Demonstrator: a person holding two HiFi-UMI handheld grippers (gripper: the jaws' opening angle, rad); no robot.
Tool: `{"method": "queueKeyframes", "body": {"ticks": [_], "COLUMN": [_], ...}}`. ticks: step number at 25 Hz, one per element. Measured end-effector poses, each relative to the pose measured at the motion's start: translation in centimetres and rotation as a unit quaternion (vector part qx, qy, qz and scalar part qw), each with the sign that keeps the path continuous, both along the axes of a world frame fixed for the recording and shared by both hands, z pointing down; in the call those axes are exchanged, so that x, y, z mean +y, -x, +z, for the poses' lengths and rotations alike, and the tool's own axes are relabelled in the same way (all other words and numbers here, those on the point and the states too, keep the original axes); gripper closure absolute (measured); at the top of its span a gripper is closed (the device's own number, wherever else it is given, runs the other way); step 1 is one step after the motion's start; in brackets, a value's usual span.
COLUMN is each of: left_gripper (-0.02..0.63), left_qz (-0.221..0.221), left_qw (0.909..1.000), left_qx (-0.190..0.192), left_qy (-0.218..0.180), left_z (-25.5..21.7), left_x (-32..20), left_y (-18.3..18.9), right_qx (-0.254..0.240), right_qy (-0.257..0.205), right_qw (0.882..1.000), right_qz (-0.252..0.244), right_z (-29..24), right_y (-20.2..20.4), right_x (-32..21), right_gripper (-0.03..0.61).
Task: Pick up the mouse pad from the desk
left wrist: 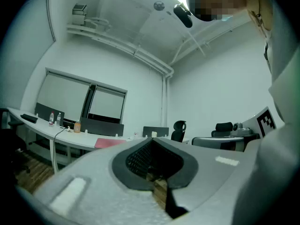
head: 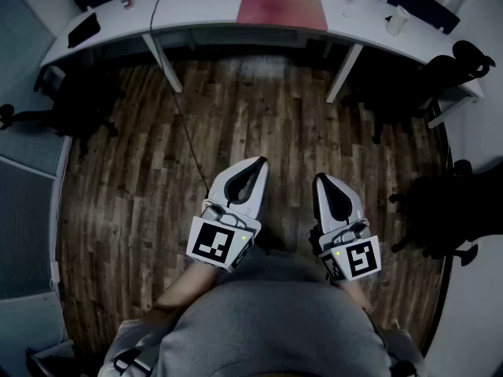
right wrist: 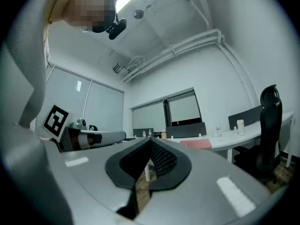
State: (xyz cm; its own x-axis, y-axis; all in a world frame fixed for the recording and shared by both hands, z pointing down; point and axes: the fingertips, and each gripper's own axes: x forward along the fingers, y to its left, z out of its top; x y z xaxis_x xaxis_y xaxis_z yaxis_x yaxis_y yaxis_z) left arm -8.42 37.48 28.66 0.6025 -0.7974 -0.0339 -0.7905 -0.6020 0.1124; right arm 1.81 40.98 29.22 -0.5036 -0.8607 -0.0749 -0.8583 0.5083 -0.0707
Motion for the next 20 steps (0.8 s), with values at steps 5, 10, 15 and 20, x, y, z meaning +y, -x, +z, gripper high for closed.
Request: {"method": "queueKeyframes", "body": {"ticks": [5,10,15,20], "left_gripper": [0.615,0.615,0.615,0.615], "left_qz": [0.000,0.000,0.003,0.014], "left_qw": [1.0000,1.0000,1.0000,0.9996], "left_qx": [0.002,0.000,-0.002,-0.004], "left_qy": [-0.001,0.001,0.005,0.023], "left_z": [0.4,0.7,1.5,2.9], "left_x": [-0.1,-0.2,-0.2,-0.2], "left_y": [0.4,1.4,2.8,3.1], "right_qx": [-0.001,-0.004,-0.035,-0.044], "right_qy": [0.004,0.004,0.002,0.009], "right_qw": [1.000,1.000,0.999,0.998], "right_qz": [-0.004,-0.002,0.012,0.039], "right_z": [0.3,0.6,1.2,2.2], "right_y": [0.3,1.4,1.9,2.1], "right_x": [-0.2,-0.1,0.1,0.6], "right_gripper": [0.577,0.577,0.577,0.577]}}
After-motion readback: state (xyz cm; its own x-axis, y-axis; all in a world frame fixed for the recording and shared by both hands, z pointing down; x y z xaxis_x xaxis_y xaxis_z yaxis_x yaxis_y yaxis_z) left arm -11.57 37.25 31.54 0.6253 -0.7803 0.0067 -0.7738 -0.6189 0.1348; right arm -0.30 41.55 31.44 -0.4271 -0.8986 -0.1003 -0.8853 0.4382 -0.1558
